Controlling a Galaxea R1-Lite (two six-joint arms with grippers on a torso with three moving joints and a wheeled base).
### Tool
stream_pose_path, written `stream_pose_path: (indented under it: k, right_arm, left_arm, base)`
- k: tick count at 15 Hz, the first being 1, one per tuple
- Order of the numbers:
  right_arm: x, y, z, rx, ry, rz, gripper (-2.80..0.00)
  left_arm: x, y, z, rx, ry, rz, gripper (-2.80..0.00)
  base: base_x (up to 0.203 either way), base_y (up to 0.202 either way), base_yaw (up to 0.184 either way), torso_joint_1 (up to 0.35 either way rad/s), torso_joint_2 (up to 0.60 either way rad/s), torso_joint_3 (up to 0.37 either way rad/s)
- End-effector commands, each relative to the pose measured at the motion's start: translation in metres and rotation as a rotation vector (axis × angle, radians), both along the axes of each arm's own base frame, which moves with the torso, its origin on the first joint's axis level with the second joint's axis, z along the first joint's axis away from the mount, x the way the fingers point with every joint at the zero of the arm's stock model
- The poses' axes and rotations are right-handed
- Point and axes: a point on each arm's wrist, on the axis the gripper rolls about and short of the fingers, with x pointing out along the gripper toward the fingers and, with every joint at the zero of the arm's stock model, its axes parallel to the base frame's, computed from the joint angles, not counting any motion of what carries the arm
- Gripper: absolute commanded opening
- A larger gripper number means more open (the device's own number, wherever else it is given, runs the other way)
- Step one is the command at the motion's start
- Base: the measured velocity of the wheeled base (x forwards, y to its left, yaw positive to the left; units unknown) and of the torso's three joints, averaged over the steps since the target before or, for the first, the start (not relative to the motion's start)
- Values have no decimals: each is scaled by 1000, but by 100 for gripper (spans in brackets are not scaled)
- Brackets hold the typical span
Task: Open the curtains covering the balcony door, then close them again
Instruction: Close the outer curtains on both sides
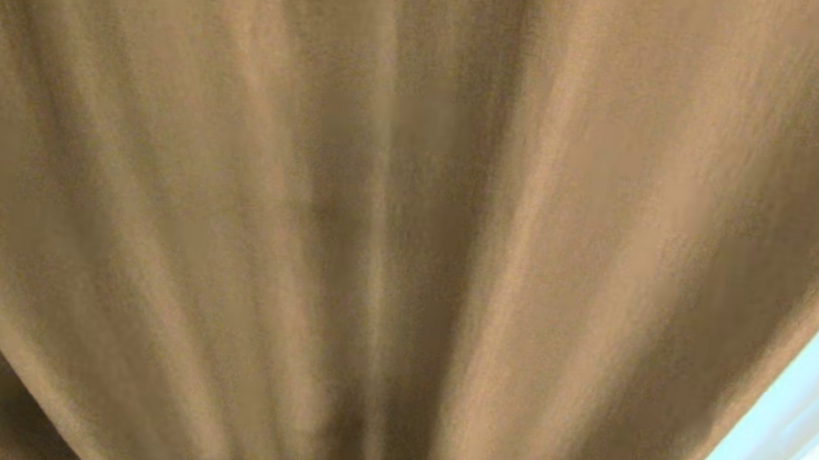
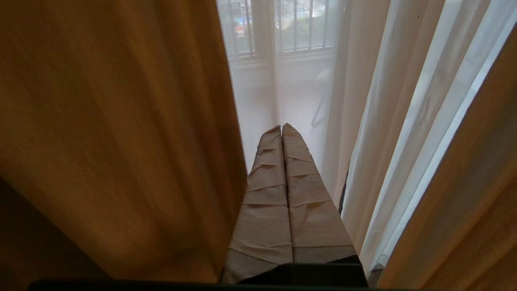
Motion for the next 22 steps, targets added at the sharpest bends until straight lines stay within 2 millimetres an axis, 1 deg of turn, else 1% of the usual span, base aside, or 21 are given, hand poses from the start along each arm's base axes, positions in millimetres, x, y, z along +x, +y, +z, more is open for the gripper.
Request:
stream_pose_path:
  k: [1, 22]
  right_arm:
    - [0, 0, 0, 0, 1, 0, -280]
    - [0, 0, 0, 0, 0, 0, -280]
  left_arm:
    - [-1, 0, 0, 0, -11, 0, -280]
    - [-1, 0, 0, 0, -11, 0, -280]
  base:
    - [0, 0, 0, 0, 0, 0]
    - [0, 0, 0, 0, 0, 0]
